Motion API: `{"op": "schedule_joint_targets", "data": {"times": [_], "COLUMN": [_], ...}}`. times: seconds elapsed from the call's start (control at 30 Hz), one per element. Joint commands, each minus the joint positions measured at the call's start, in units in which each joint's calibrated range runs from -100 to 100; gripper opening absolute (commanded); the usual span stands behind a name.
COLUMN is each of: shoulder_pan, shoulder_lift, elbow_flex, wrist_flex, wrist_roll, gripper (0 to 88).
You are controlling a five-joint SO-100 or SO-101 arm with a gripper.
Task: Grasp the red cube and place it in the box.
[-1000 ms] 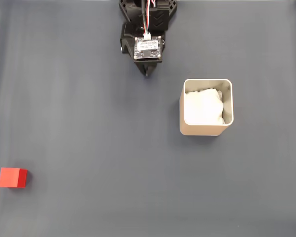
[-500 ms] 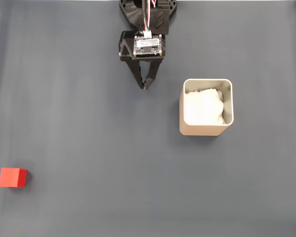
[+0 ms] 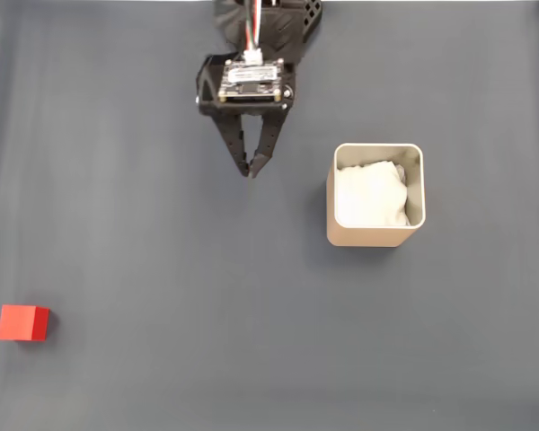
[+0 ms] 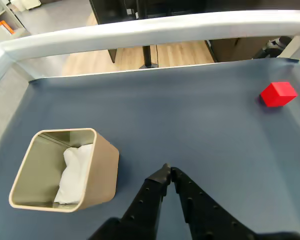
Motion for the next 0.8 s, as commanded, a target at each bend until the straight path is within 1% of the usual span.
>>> {"op": "schedule_joint_targets", "data": {"times": [0.0, 0.53, 0.77], "shoulder_pan": [4.31, 12.9, 16.24], "shoulder_lift": [13.08, 33.5, 43.11], "elbow_flex": [-17.62, -40.59, -53.9], "wrist_flex": [2.74, 8.08, 13.08], "wrist_roll": [0.73, 1.9, 1.61], "gripper": [0.2, 0.2, 0.2]}}
